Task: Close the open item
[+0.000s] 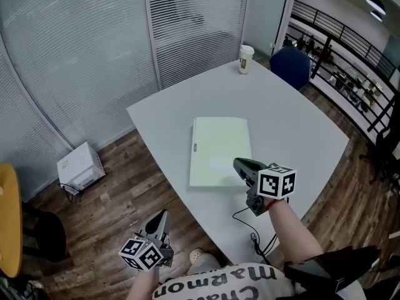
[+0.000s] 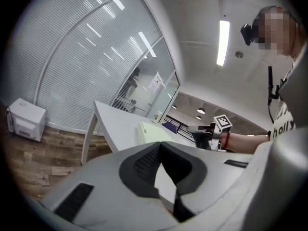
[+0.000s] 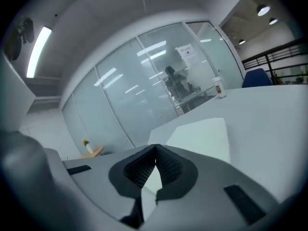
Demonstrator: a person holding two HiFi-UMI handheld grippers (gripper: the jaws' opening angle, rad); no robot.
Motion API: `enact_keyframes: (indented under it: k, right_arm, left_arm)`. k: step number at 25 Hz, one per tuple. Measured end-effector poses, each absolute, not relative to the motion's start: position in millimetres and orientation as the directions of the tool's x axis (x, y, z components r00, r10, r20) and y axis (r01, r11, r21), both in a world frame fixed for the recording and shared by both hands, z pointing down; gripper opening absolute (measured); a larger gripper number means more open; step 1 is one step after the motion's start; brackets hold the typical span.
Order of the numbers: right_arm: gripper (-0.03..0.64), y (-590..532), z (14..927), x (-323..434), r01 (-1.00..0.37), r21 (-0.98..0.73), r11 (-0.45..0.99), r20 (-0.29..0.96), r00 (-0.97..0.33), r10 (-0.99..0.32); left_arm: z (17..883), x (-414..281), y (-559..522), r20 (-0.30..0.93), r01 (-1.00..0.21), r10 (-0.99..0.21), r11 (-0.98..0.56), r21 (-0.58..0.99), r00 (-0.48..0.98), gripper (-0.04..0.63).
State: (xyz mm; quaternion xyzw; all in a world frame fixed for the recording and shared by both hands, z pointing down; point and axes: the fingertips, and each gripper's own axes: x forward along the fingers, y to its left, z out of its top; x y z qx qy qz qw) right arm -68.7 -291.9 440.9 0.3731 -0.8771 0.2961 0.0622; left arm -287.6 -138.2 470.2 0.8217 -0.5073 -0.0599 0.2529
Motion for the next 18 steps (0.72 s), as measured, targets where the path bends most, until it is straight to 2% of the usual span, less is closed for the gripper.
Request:
enact_keyframes:
  k: [3, 5, 9, 15, 18]
  right_arm:
    - [0.001, -250.7, 425.1, -4.0, -0.67, -0.557, 0.491, 0.25, -0.699, -0.67]
    - [0.001, -230.0, 418.1, 37.7, -0.689, -0.556, 0.466, 0.224, -0.663, -0.714]
    - [0.0, -197.2, 402.4, 103.2, -0.767, -0.414, 0.491, 0.222, -0.608, -0.762]
    - [0.0, -137.2, 389.0, 159.6, -0.77, -0.245, 0.589, 0.228, -0.636, -0.737]
    - [0.0, -117.1, 393.9, 178.3, -0.758, -0.232, 0.61, 0.23, -0.652, -0.723]
  left_arm:
    - [451.3, -251.2, -125.7, 0.13, -0.795, -0.862, -0.381, 0.472, 0.49, -0.014]
    - [440.7, -226.1, -114.9, 0.103, -0.781, -0.865, -0.385, 0.493, 0.491, -0.014]
    - [426.5, -174.9, -85.7, 0.083, -0.796, -0.868, -0.406, 0.449, 0.49, -0.014]
    - [416.4, -117.1, -45.2, 0.131, -0.855, -0.902, -0.332, 0.397, 0.411, -0.014]
    - [412.5, -95.0, -26.7, 0.119, -0.866, -0.915, -0.313, 0.391, 0.385, -0.015]
